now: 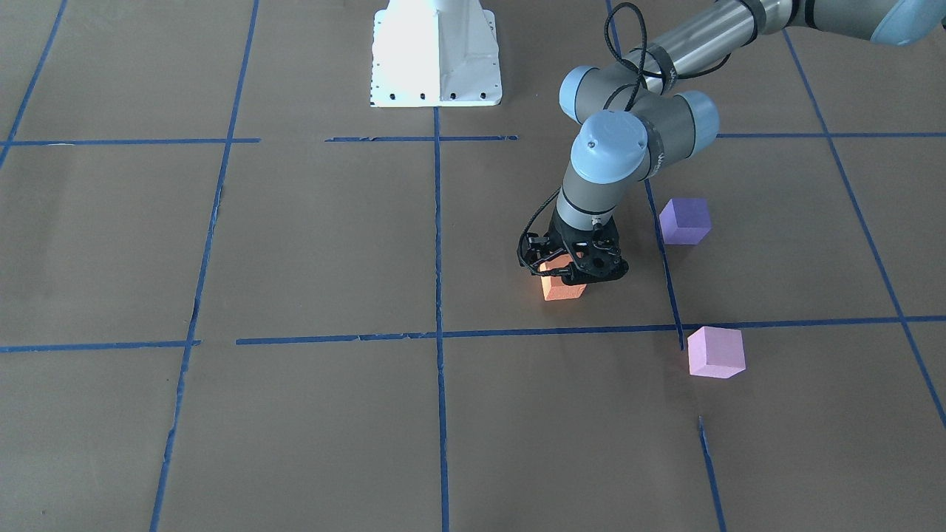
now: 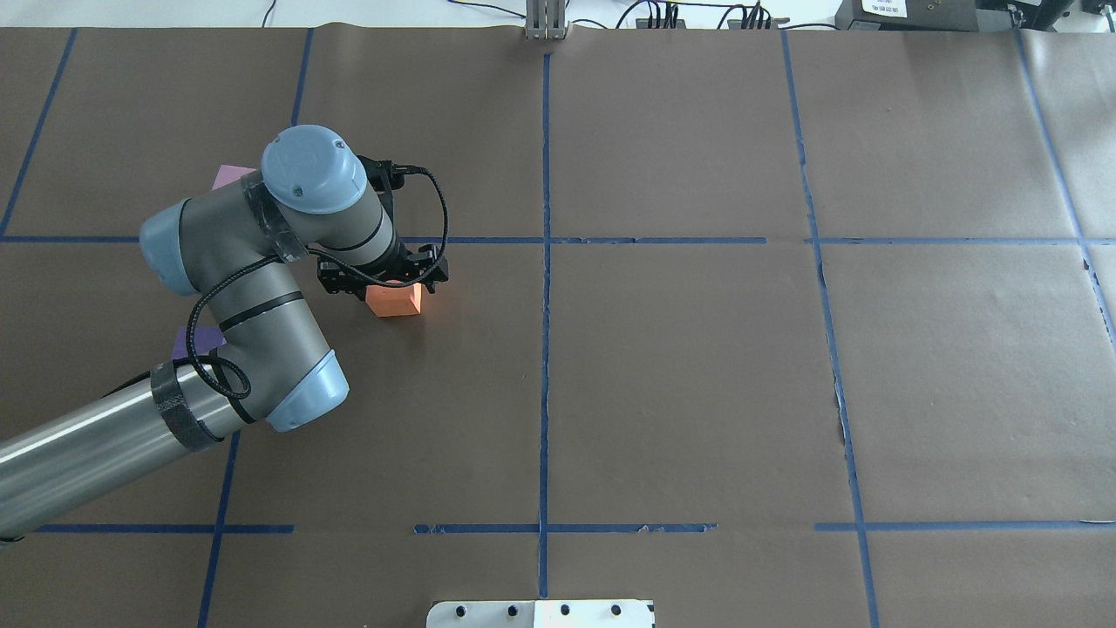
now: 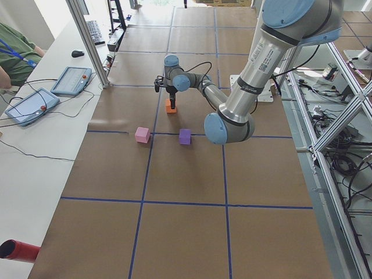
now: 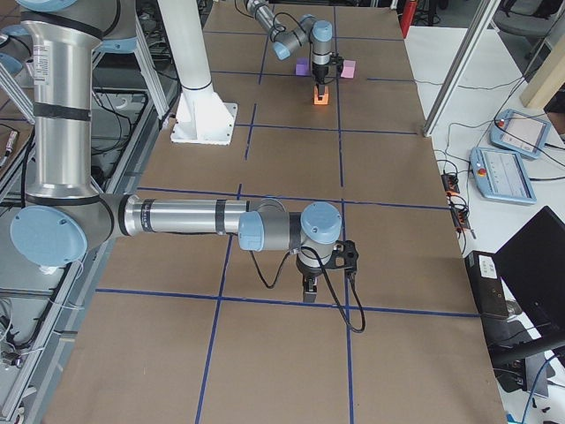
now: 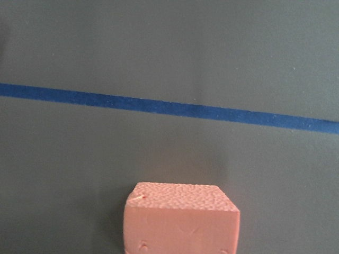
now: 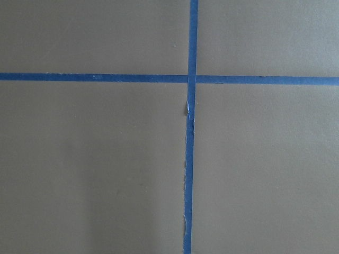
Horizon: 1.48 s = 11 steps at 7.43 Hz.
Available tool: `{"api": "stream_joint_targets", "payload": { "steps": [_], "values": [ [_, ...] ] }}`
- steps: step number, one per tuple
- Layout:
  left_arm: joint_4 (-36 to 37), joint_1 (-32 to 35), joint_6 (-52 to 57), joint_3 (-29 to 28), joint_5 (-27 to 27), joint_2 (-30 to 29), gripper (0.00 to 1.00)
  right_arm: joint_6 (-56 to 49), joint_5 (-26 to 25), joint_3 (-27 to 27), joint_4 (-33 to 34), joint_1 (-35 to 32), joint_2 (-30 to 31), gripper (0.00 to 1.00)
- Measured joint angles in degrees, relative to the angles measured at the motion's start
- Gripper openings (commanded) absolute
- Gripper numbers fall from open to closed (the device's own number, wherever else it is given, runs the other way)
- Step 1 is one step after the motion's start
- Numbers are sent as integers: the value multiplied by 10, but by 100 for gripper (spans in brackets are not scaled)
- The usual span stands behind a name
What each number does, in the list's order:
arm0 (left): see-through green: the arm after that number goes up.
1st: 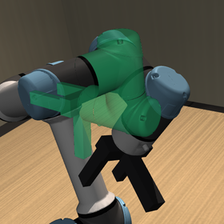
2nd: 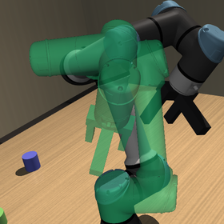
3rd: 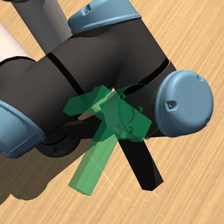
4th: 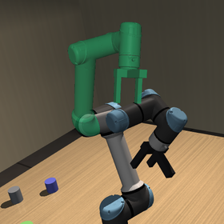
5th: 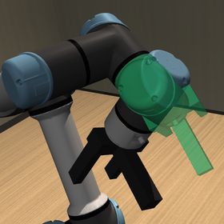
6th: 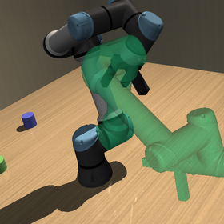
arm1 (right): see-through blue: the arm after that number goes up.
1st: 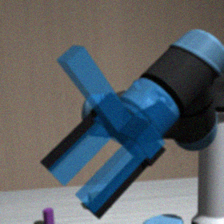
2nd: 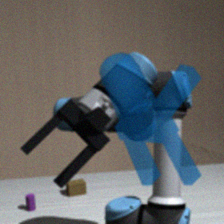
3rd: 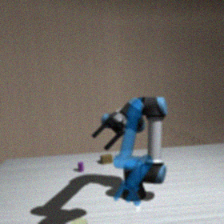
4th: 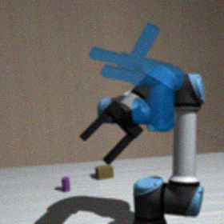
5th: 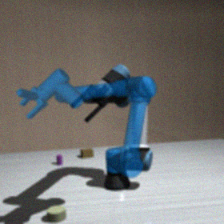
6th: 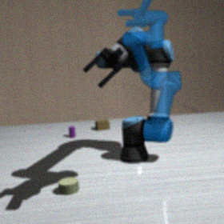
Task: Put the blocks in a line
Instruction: 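Close the left gripper on the orange cube and lift it, then carry the orange cube with the left gripper between the pink and purple cubes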
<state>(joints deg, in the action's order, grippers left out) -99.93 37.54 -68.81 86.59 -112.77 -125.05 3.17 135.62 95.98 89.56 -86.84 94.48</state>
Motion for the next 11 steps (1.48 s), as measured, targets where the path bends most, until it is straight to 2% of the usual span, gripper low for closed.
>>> {"api": "stream_joint_targets", "payload": {
  "steps": [2, 3, 4, 5, 8, 11],
  "values": [
    [-18, -1, 1, -15, 5, 0, 100, 0, 0, 0, 0, 0, 0, 100],
    [-22, 0, 2, -18, 9, 1, 80, 0, 0, 0, 0, 0, 0, 100],
    [-23, 1, 3, -20, 12, 1, 37, 0, 0, 0, 0, 0, 0, 100],
    [-24, 2, 4, -20, 14, 1, 0, 0, 0, 0, 0, 0, 0, 100],
    [-14, 15, 6, 5, 13, 0, 0, 0, 0, 0, 0, 0, 0, 100],
    [94, 31, 25, 106, 10, 2, 0, 0, 0, 0, 0, 0, 0, 100]
  ]
}}
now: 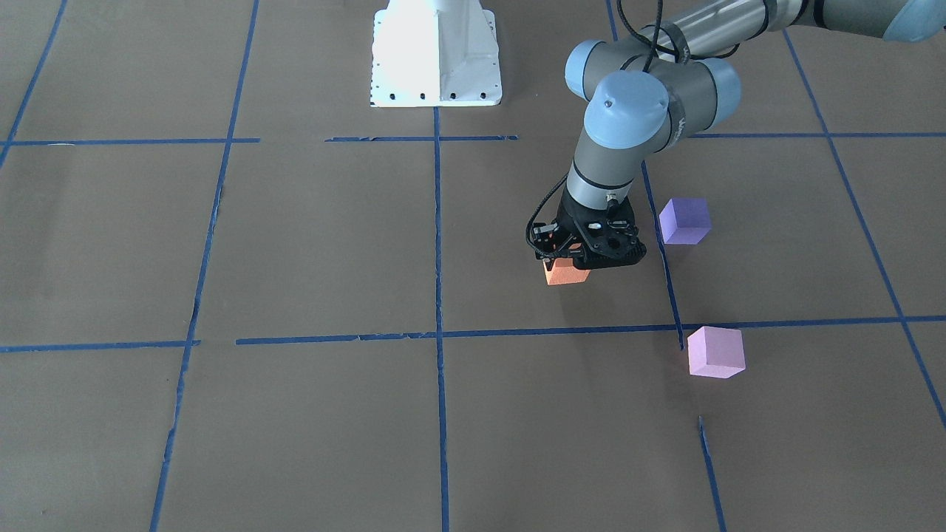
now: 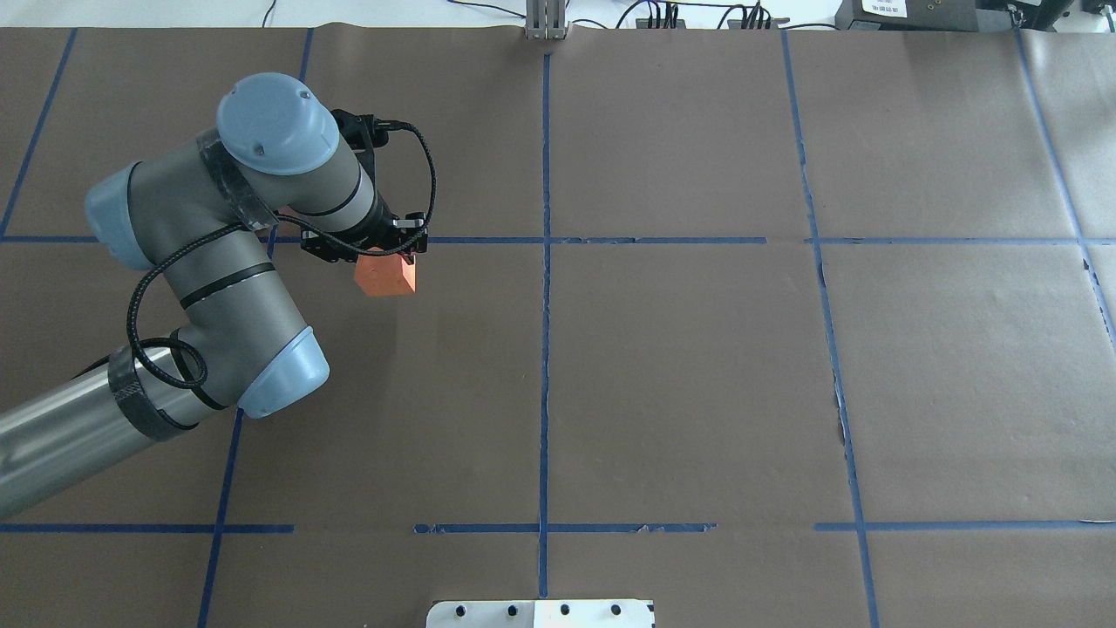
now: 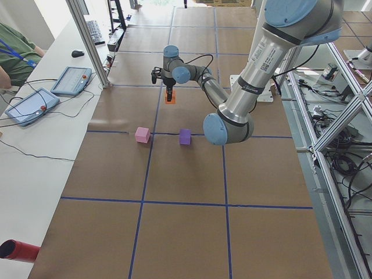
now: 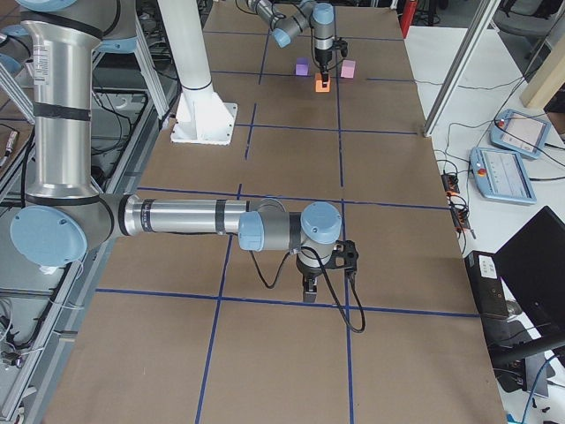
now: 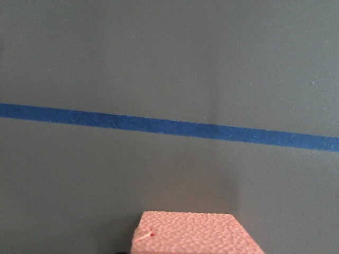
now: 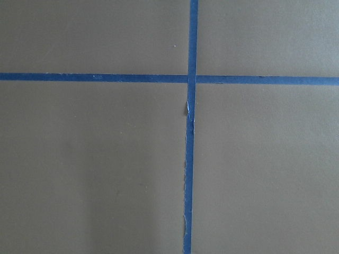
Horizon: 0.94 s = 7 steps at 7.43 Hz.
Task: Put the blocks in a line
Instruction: 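Carry the orange cube with the left gripper between the pink and purple cubes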
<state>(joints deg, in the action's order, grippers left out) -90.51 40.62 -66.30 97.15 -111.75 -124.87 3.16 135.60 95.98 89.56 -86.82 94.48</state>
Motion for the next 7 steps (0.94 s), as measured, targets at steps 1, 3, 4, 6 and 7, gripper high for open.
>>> {"api": "stream_joint_targets", "payload": {
  "steps": [1, 3, 4, 6, 7],
  "values": [
    [23, 6, 14, 18, 0, 2, 0, 0, 0, 0, 0, 0, 0, 100],
    [22, 46, 99, 26, -14, 32, 0, 0, 0, 0, 0, 0, 0, 100],
    [0, 75, 141, 21, -45, 62, 0, 0, 0, 0, 0, 0, 0, 100],
    [-55, 110, 174, -3, -101, 114, 0, 0, 0, 0, 0, 0, 0, 100],
    [-67, 121, 177, -20, -129, 123, 0, 0, 0, 0, 0, 0, 0, 100]
  ]
}}
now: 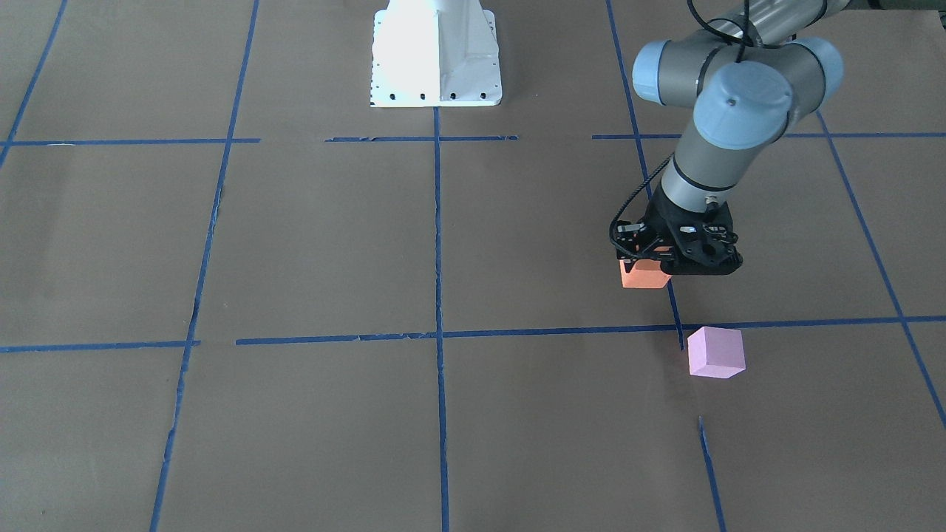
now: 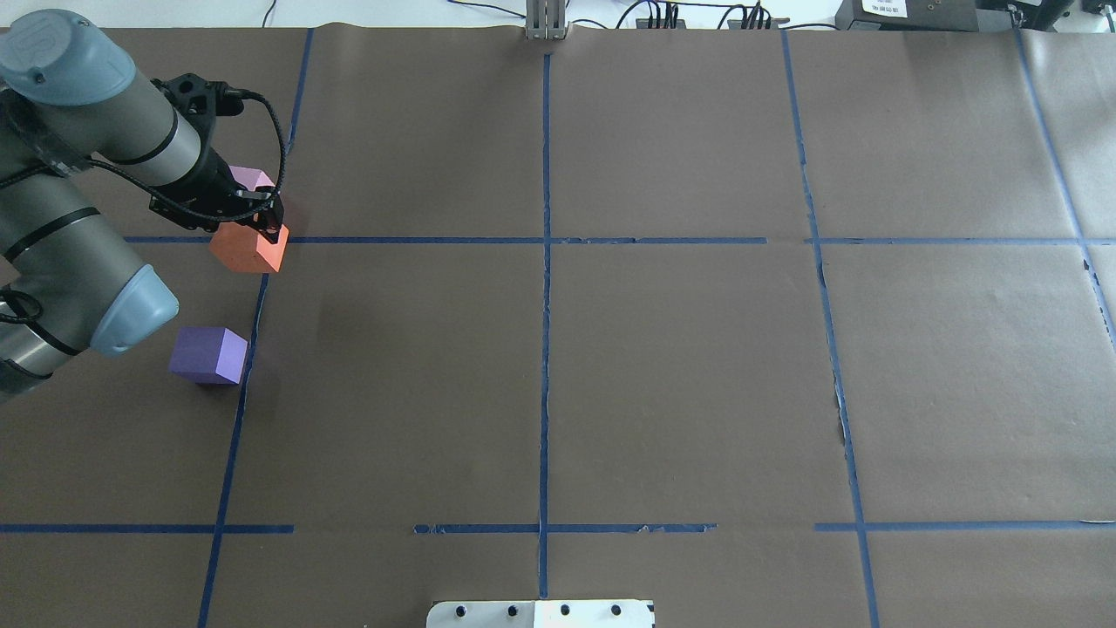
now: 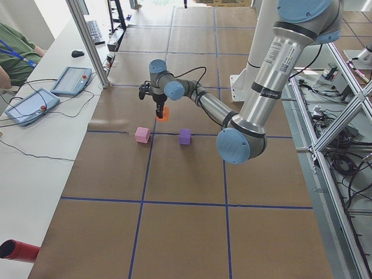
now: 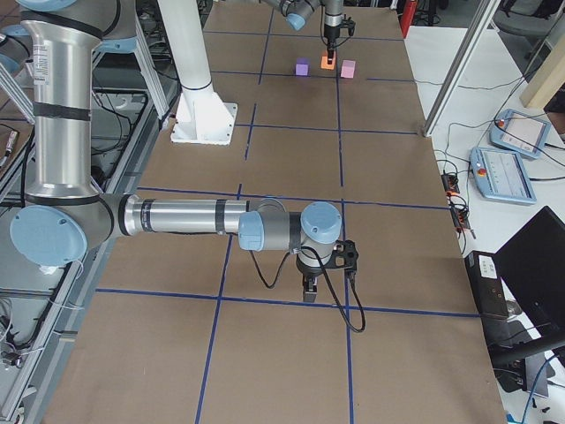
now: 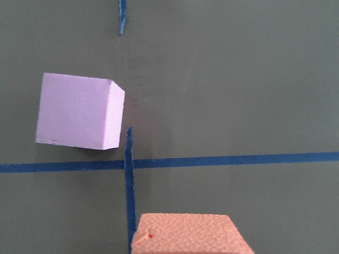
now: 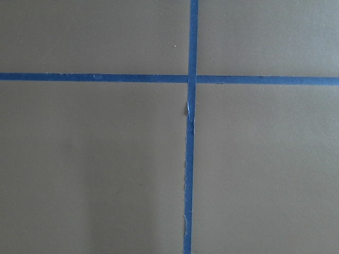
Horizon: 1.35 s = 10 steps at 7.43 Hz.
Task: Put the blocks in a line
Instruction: 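Carry the orange cube with the left gripper between the pink and purple cubes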
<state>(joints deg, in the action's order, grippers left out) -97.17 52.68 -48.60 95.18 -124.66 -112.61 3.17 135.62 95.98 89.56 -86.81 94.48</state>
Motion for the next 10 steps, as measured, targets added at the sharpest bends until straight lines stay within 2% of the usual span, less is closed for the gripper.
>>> {"api": "stream_joint_targets", "payload": {
  "steps": [3, 10],
  "values": [
    [-7, 4, 0, -50, -24, 4, 0, 0, 0, 0, 0, 0, 0, 100],
    [-41, 3, 11, -90, -20, 6, 0, 0, 0, 0, 0, 0, 0, 100]
  ]
}}
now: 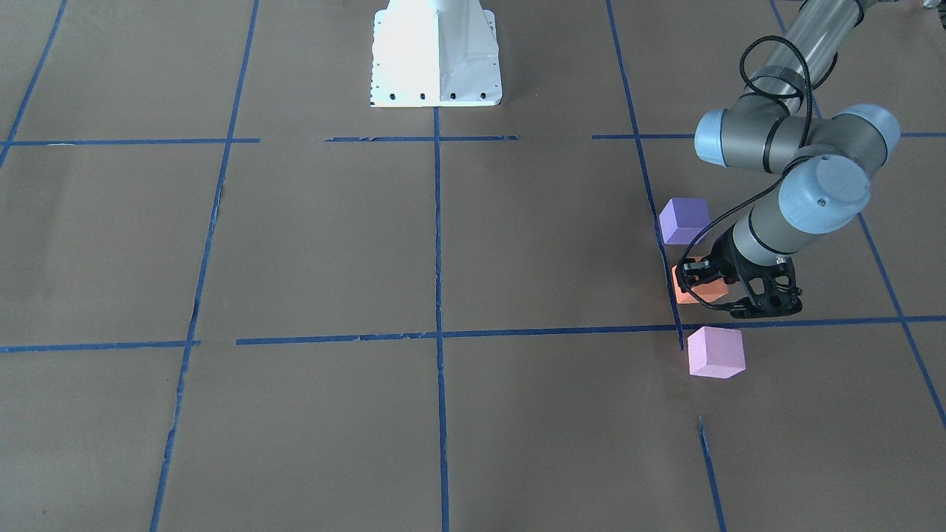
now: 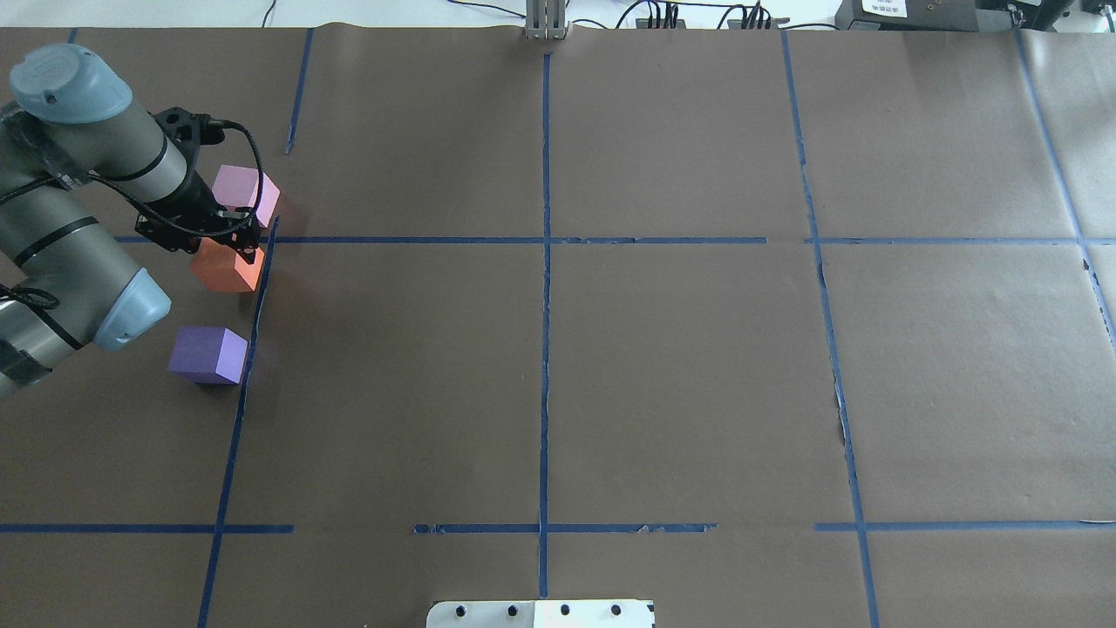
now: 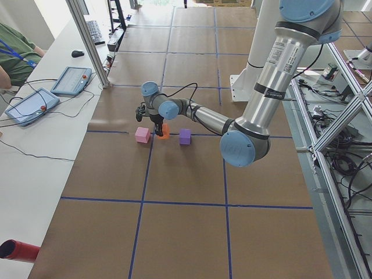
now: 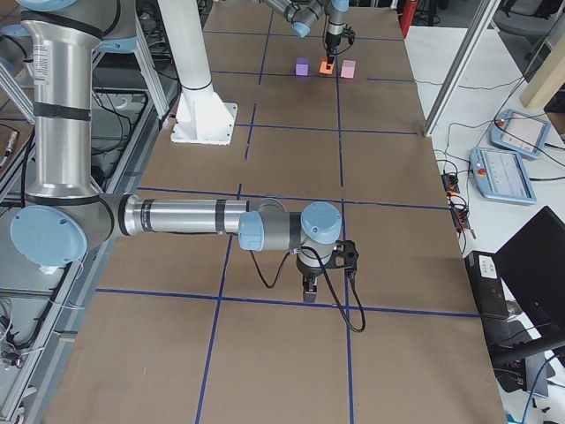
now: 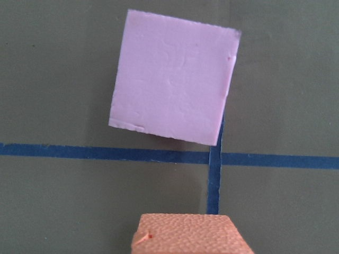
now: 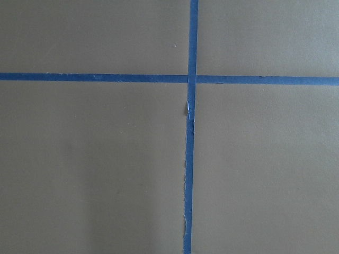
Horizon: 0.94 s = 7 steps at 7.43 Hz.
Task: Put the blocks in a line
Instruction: 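Carry the orange cube with the left gripper between the pink and purple cubes, then lower the orange cube into the gap and open the left gripper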
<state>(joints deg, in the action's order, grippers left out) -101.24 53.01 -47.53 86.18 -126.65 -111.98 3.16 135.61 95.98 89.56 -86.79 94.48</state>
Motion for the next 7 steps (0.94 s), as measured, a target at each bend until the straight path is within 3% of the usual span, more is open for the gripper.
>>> {"api": "stream_joint_targets", "payload": {
  "steps": [6, 7],
  "values": [
    [-3, 3, 19, -4, 5, 5, 0, 0, 0, 0, 0, 0, 0, 100],
    [-3, 4, 20, -4, 5, 6, 84, 0, 0, 0, 0, 0, 0, 100]
  ]
}}
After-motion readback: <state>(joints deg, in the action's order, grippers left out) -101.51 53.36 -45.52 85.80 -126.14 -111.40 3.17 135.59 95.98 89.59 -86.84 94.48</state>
